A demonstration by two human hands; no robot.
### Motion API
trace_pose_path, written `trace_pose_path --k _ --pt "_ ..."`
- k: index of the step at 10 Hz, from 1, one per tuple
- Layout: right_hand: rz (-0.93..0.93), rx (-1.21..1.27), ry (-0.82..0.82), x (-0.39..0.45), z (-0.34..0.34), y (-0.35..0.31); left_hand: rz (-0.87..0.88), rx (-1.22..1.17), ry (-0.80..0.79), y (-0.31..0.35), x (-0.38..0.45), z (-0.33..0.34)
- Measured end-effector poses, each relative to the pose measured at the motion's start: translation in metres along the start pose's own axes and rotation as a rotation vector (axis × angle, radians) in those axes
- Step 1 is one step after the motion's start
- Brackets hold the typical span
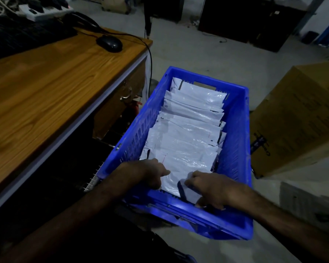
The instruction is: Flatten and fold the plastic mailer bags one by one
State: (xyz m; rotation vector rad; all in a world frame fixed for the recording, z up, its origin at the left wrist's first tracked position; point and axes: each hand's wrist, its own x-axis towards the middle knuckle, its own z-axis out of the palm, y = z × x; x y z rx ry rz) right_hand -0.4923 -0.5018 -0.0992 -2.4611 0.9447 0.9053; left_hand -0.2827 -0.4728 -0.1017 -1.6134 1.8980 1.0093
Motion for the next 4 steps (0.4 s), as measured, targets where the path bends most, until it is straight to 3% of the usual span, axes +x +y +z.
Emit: trace_pose_path --k 2,4 --pt "0.048 0.084 0.099 -0.004 -0.006 0.002 0.019 -0.166 0.041 -0.004 -0.01 -0.005" --pt "0.083 0.243 0.286 -0.006 -0.011 0.001 0.066 -0.36 0.24 -0.01 -0.022 -0.002"
